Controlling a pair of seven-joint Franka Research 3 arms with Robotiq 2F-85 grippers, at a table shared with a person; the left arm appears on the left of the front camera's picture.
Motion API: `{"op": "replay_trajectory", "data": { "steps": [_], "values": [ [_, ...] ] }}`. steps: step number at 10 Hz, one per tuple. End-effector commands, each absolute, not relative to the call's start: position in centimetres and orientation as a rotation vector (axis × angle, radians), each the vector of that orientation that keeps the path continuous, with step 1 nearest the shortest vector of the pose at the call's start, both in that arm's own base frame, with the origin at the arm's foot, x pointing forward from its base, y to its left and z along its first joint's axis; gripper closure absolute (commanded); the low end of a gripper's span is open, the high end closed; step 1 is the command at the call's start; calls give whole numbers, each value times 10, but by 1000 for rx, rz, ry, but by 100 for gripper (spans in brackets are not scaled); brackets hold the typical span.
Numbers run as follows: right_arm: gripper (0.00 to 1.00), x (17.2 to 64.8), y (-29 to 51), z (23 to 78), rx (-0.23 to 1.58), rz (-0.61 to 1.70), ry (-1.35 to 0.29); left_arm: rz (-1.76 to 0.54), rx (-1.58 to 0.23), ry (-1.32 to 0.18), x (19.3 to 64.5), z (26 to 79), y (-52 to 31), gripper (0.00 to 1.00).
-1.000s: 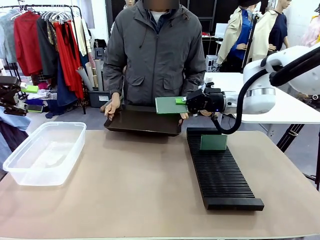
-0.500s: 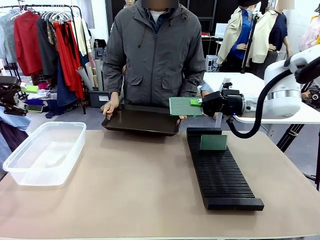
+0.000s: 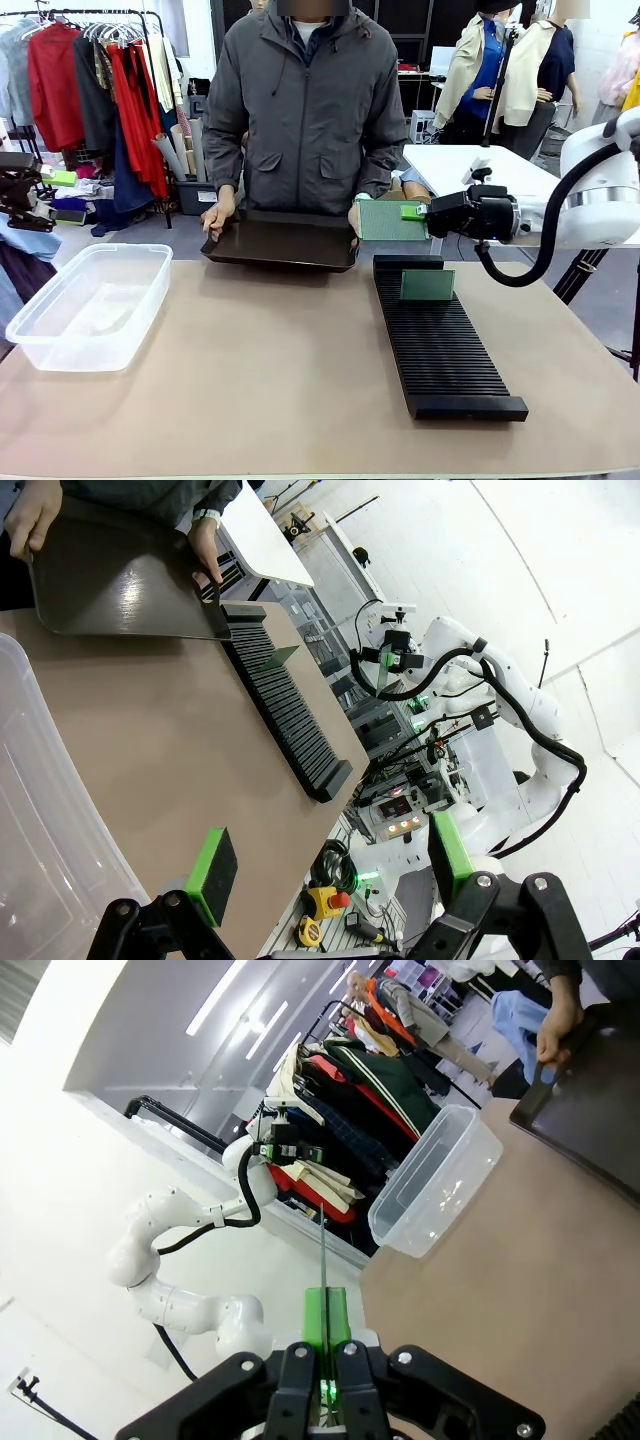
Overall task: Sort PCBs into racks and boxes based on the side picked up.
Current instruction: If the short side of the Blank PCB is picked up, insert it into the PCB Rack ; if the long side is picked up, place it in the Organizing box.
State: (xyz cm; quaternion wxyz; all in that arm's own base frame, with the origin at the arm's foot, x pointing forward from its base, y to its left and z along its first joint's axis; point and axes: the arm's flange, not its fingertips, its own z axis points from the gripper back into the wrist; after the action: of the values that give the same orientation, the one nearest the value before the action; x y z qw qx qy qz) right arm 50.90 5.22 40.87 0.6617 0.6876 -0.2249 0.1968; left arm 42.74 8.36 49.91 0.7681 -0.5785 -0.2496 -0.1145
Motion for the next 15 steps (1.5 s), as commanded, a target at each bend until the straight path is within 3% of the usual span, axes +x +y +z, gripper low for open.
{"op": "replay_trajectory", "data": {
  "steps": [1, 9, 15],
  "values": [
    [100, 496, 47, 403, 1541, 500, -550, -241, -1265, -539, 426, 502, 83, 0],
    [100, 467, -2, 366, 1356, 916, -812, -241, -1265, -539, 426, 502, 83, 0],
    [100, 461, -34, 314, 1248, 983, -954, -241, -1265, -539, 426, 502, 83, 0]
  ]
}}
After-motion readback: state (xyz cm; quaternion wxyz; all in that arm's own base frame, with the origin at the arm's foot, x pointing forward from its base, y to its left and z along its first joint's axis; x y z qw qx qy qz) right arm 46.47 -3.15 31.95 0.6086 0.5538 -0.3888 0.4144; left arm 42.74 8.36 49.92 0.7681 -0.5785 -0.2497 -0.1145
